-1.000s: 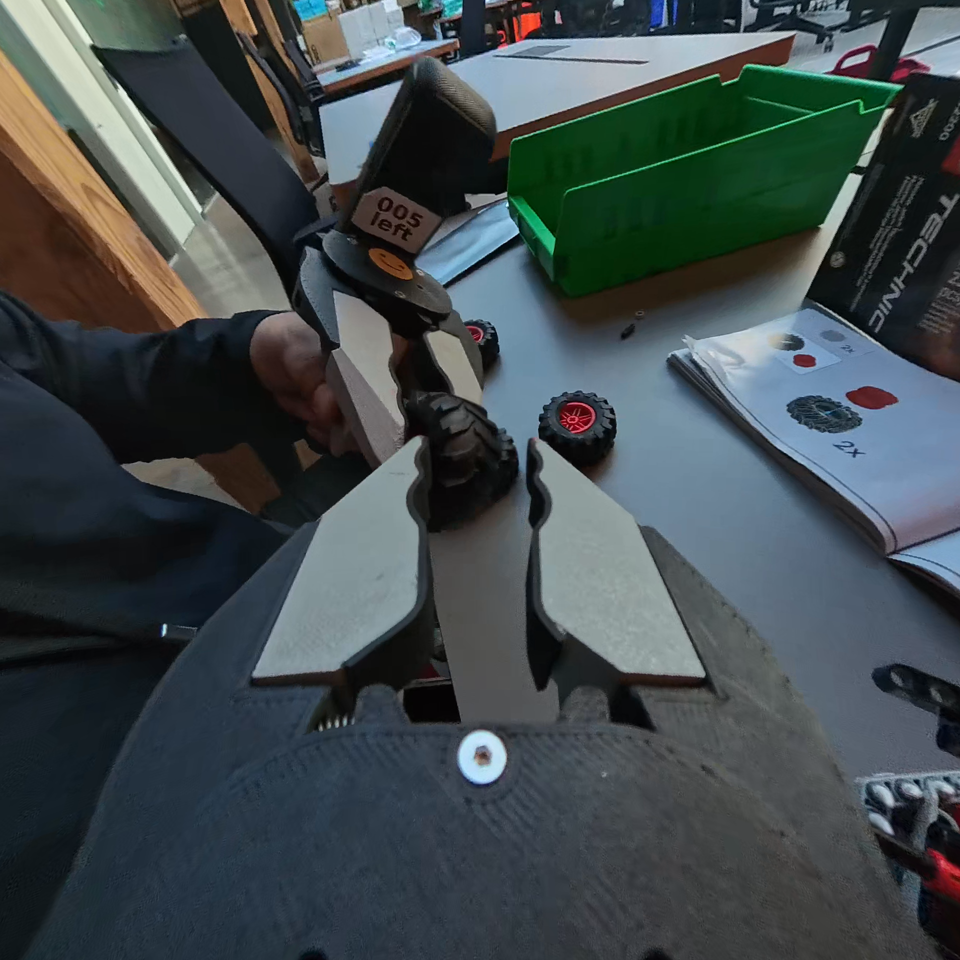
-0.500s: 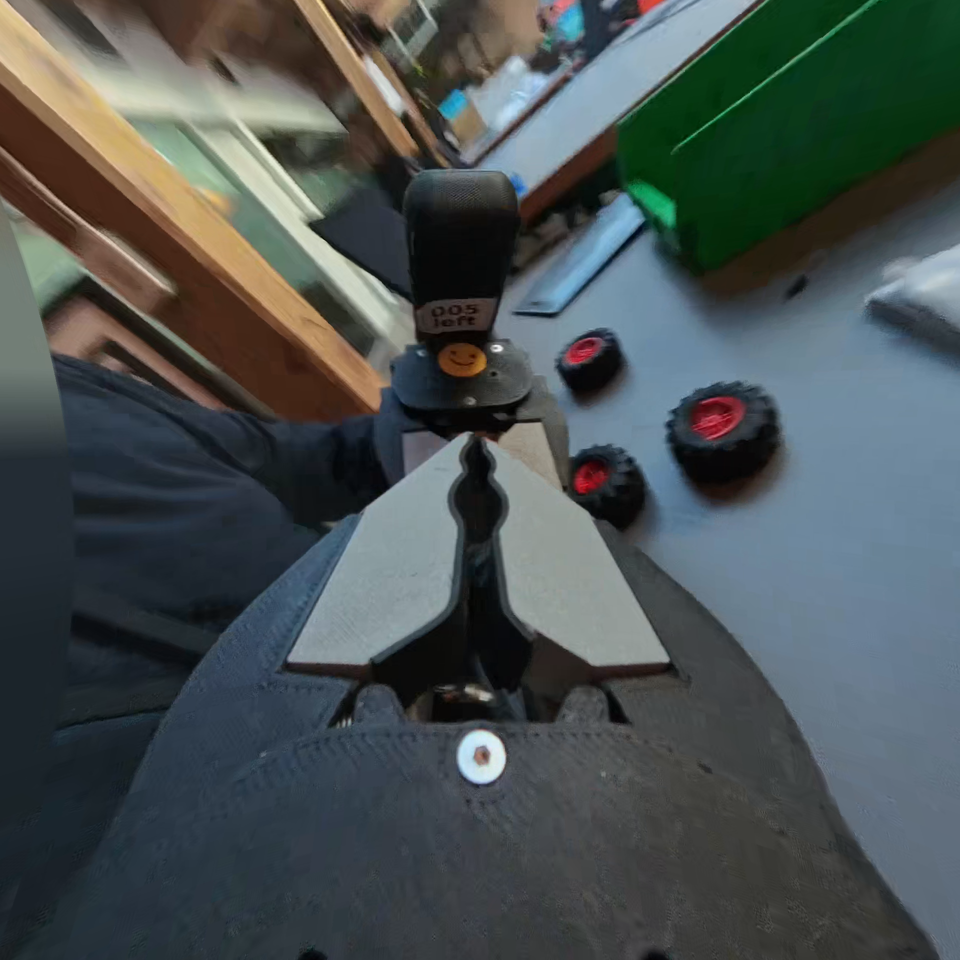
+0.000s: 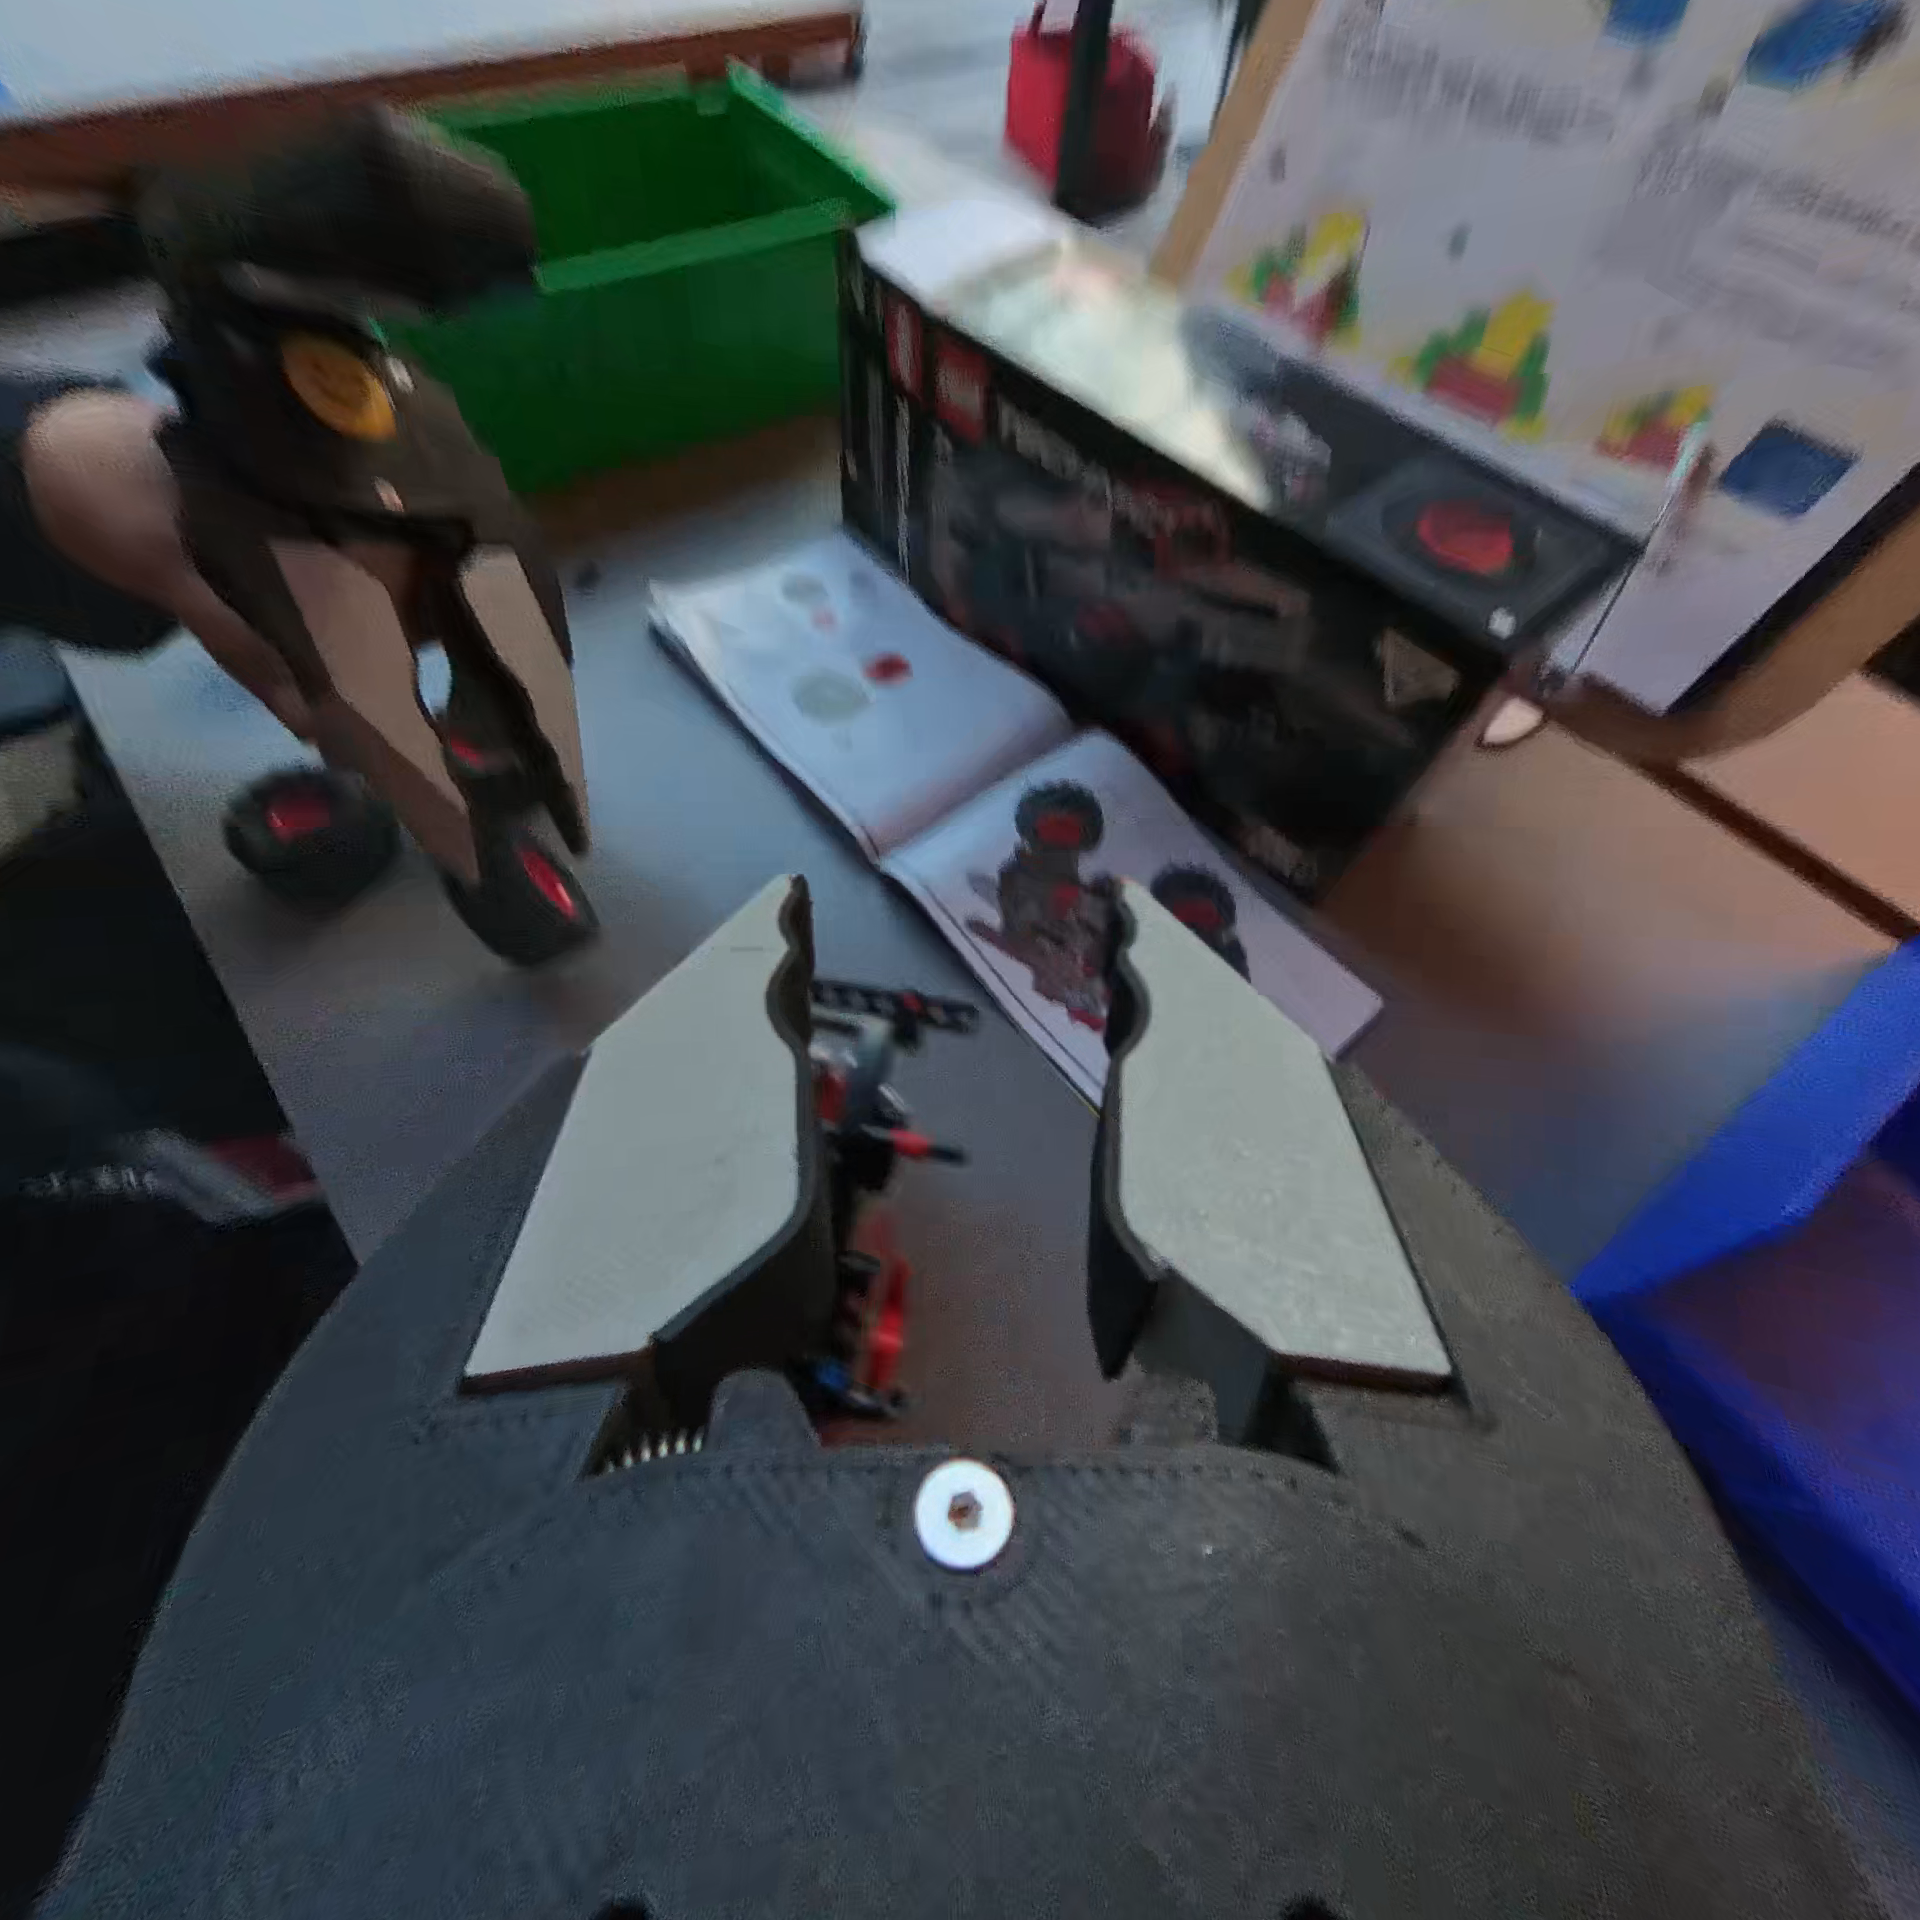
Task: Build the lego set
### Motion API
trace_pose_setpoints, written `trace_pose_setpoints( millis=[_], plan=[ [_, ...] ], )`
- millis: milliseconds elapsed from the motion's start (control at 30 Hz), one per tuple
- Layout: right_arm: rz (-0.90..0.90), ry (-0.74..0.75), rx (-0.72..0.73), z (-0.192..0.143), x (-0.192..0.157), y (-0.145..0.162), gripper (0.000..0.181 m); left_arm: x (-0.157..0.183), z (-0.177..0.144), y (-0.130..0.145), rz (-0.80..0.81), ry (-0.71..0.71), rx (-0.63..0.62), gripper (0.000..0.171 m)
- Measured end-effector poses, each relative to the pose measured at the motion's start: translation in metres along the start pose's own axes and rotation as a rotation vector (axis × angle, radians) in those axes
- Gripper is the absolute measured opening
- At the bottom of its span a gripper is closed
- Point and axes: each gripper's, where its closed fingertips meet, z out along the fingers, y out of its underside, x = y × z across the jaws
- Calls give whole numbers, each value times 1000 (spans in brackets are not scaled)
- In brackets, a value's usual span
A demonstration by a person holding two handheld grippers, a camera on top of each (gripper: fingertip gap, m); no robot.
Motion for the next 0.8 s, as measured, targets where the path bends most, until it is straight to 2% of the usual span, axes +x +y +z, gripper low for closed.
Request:
trace_pose_setpoints(
  millis=[67, 133, 233, 300, 400, 467, 567, 633, 700, 800],
  plan=[
    [41, -53, -120, 14, 27, 30, 69, -12, 10, -4, -1, 6, -24, 42],
    [27, -108, -217, 34, 40, 55, 57, -24, 15, -6, -2, -27, -54, 48],
    [-68, -80, -319, 66, 71, 88, 59, -35, 13, -11, 42, -72, -79, 44],
    [-59, -129, -399, 84, 79, 110, 67, -43, 14, -10, 48, -74, -124, 43],
    [-81, -161, -484, 103, 87, 135, 73, -50, 16, -19, 46, -42, -125, 45],
    [-112, -183, -497, 110, 86, 144, 80, -50, 14, -36, 90, -29, -75, 46],
    [-131, -212, -442, 116, 84, 140, 77, -66, 15, -68, 184, -107, -10, 47],
    [-142, -229, -405, 120, 82, 137, 70, -89, 24, -83, 232, -216, -25, 49],
    [-146, -227, -402, 122, 85, 136, 50, -113, 38, -92, 296, -314, -62, 52],
    [-175, -232, -371, 126, 83, 133, 18, -124, 64, -92, 317, -324, -147, 55]
  ],
)
